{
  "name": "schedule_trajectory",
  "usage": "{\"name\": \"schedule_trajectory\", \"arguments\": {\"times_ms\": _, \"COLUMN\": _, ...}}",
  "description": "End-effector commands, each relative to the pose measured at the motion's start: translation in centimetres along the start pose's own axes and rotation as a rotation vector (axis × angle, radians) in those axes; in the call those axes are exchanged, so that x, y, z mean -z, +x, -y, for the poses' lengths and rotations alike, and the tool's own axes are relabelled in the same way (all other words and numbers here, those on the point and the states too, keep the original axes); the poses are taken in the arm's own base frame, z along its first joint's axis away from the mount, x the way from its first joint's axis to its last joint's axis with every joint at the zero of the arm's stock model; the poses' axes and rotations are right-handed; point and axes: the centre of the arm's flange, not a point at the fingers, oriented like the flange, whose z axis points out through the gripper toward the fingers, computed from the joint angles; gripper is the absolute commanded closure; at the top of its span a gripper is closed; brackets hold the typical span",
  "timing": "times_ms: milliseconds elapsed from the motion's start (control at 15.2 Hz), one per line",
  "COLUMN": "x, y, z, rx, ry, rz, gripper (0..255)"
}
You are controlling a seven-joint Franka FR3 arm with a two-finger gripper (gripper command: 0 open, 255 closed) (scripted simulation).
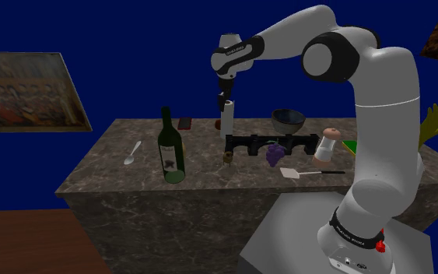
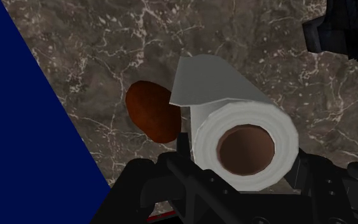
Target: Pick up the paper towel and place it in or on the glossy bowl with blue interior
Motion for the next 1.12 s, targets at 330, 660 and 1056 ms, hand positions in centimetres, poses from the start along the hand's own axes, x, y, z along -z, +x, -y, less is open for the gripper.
{"name": "schedule_trajectory", "arguments": {"times_ms": 330, "x": 1.5, "y": 0.0, "z": -0.2, "rx": -0.001, "ry": -0.001, "rz": 0.002, "gripper": 255}}
{"name": "schedule_trajectory", "arguments": {"times_ms": 660, "x": 4.1, "y": 0.2, "z": -0.3, "rx": -0.001, "ry": -0.001, "rz": 0.002, "gripper": 255}}
{"name": "schedule_trajectory", "arguments": {"times_ms": 1056, "x": 7.3, "y": 0.4, "z": -0.5, "rx": -0.001, "ry": -0.001, "rz": 0.002, "gripper": 255}}
